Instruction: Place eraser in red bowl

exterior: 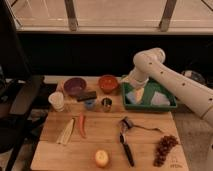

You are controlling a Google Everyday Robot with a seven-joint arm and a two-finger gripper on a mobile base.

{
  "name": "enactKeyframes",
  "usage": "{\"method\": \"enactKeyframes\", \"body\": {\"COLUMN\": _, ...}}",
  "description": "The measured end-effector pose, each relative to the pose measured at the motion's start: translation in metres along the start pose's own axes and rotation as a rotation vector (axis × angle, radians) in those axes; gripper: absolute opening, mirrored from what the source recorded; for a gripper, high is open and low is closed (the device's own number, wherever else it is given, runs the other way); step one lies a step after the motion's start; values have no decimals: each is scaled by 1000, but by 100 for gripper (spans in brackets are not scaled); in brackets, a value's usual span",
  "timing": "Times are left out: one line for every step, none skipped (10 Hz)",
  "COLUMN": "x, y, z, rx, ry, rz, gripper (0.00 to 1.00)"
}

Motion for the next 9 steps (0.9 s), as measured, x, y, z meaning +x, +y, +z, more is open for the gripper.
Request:
{"method": "enactKeyframes", "body": {"x": -19, "y": -11, "z": 3, "rx": 9, "ry": -20, "rz": -31, "gripper": 80}}
{"method": "enactKeyframes", "body": {"x": -39, "y": -23, "z": 6, "rx": 17, "ry": -38, "rz": -68, "gripper": 80}}
{"method": "enactKeyframes", "body": {"x": -63, "y": -36, "z": 11, "rx": 25, "ry": -62, "rz": -112, "gripper": 80}}
{"method": "enactKeyframes", "body": {"x": -82, "y": -47, "z": 14, "rx": 31, "ry": -85, "rz": -148, "gripper": 80}}
{"method": "enactKeyframes", "body": {"x": -111, "y": -60, "z": 18, "rx": 38, "ry": -119, "rz": -203, "gripper": 80}}
{"method": "enactKeyframes", "body": {"x": -133, "y": -67, "z": 20, "rx": 41, "ry": -139, "rz": -250, "gripper": 80}}
{"method": "enactKeyframes", "body": {"x": -136, "y": -68, "z": 20, "rx": 42, "ry": -141, "rz": -257, "gripper": 80}}
{"method": "enactKeyframes", "body": {"x": -133, "y": -67, "z": 19, "rx": 42, "ry": -138, "rz": -253, "gripper": 80}}
{"method": "enactKeyframes", "body": {"x": -133, "y": -67, "z": 19, "rx": 42, "ry": -138, "rz": -253, "gripper": 80}}
